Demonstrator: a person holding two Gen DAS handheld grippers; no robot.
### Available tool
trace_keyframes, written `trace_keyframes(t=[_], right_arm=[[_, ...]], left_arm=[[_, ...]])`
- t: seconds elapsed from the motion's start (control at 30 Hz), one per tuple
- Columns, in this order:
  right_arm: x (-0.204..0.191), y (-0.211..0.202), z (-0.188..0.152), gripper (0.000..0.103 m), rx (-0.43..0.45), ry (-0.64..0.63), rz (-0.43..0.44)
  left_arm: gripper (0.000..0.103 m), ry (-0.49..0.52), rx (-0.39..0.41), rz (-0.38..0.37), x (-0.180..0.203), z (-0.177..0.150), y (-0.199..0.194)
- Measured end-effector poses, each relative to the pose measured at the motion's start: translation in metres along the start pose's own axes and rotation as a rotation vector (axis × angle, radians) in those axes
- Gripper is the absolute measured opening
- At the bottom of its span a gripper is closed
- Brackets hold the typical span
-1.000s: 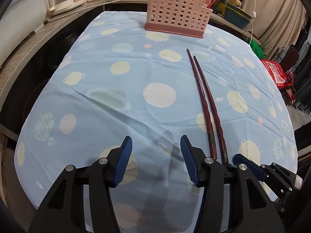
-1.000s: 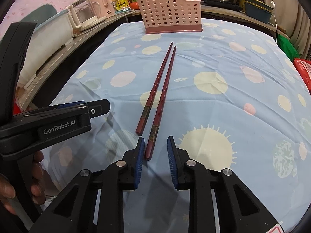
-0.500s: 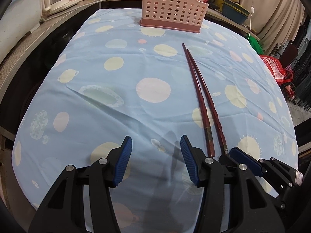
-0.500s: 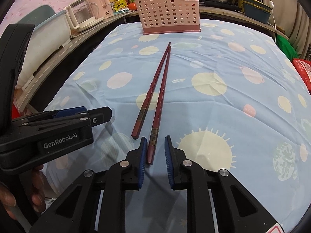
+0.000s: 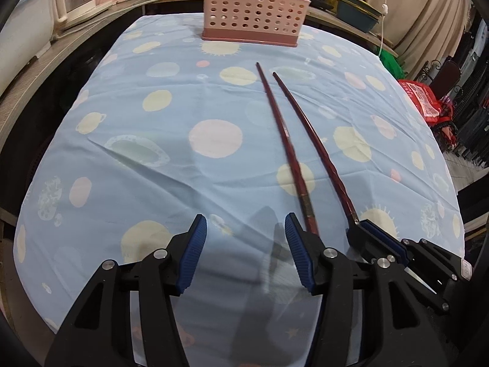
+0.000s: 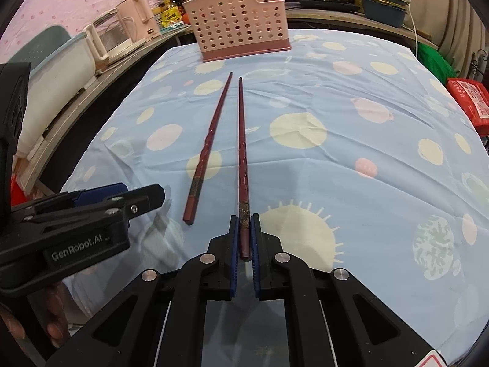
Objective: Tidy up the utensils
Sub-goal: 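Grasp a red chopstick with the right tool while the left tool grasps the other red chopstick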
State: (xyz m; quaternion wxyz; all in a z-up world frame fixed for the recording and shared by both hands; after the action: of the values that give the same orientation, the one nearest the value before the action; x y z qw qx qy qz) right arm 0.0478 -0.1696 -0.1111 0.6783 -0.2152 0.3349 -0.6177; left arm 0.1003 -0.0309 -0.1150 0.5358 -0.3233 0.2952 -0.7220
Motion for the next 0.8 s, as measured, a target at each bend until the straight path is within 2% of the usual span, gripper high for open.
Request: trace_keyframes(t=[0.23,0.5,0.7,0.8], right_arm=[[0.012,-0.002,0.000,0.007,0.006,0.029,-0.008],[0.013,-0.003,-0.001,0.007,0.006,0.028,-0.004],[0.012,-0.003,-0.001,0.007,0.005,0.022,-0.005],[0.012,-0.003,-0.001,0.007,0.005,0.022,-0.005]], left_arm=[[0.054,0.038,0.007,-0.033,0.023,0.003,0.003],[0.053,0.057,-0.003,-0.018,0.031,0.006,0.016],[0.043,0.081,0.002,-0.009,0.032,0.004,0.016],[0.029,0.091,0.004,-0.024,0.034,0.002,0.015]])
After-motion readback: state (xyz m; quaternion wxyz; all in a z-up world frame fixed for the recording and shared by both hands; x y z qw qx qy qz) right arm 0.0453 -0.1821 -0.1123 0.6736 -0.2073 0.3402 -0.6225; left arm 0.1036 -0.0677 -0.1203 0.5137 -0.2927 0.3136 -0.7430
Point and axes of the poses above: each gripper's, at about its wrist camera, not at the fingertips, and y roughly the way its jaws point, x to its right, z to its top, the point moved 3 cm from there along y, roughly the way its jaws point, and after that the axes turned 9 degrees about x, right-handed, at the moved point
